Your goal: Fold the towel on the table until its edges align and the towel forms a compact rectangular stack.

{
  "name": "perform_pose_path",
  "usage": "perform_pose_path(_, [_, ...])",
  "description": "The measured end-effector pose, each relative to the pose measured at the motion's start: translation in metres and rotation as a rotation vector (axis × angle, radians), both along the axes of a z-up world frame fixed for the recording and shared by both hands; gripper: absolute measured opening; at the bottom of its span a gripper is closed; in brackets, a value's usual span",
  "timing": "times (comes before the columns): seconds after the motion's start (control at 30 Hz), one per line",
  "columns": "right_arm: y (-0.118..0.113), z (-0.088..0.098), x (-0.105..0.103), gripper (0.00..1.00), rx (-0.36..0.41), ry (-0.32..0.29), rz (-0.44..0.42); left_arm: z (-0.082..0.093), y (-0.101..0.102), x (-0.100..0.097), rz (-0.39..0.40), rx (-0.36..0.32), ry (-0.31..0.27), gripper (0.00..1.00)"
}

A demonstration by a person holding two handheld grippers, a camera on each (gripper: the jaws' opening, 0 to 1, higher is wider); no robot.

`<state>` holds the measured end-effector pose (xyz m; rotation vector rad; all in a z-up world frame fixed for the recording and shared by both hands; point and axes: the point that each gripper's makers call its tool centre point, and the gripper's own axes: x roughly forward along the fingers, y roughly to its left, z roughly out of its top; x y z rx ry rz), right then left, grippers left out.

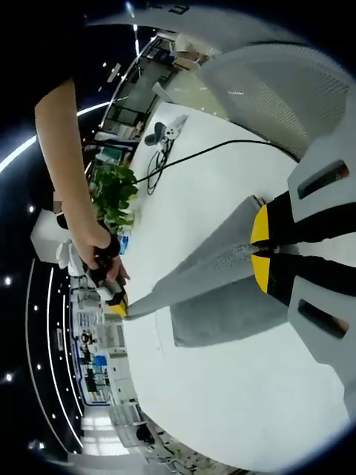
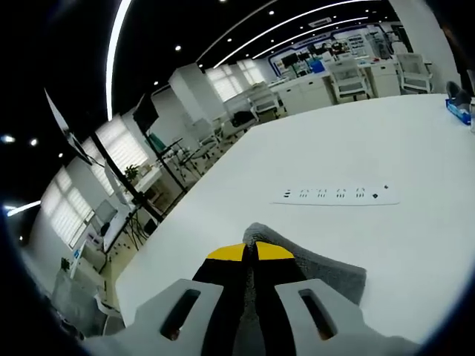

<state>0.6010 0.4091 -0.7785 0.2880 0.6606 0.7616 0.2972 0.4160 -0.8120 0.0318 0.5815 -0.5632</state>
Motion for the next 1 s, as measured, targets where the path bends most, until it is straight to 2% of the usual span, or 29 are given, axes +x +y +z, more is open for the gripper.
perform_pose_path(0.3, [0.020,-0.022,-0.006,0.00,-0.003,0.023,0.018,-0.029,0.022,-0.004,0.086,-0.031,0.102,0.04])
perform_pose_path(0.43, [0.027,-0.033,-0.001,0.00,-0.008,0.035,0.020,-0.041,0.033,-0.003,0.126,-0.058,0.140,0.04])
perform_pose_path(0.57, [0.032,-0.043,0.005,0.00,0.003,0.054,-0.012,-0.046,0.040,-0.002,0.148,-0.075,0.156,0.04])
perform_pose_path(0.67, [0.039,-0.050,0.004,0.00,0.010,0.068,-0.015,-0.053,0.043,-0.001,0.184,-0.126,0.187,0.04])
perform_pose_path(0.8, [0.046,-0.062,0.005,0.00,-0.003,0.076,-0.002,-0.067,0.050,-0.003,0.213,-0.138,0.209,0.04])
perform_pose_path(1.0, [0.056,-0.072,0.002,0.00,-0.005,0.086,0.015,-0.078,0.054,-0.005,0.248,-0.156,0.238,0.04])
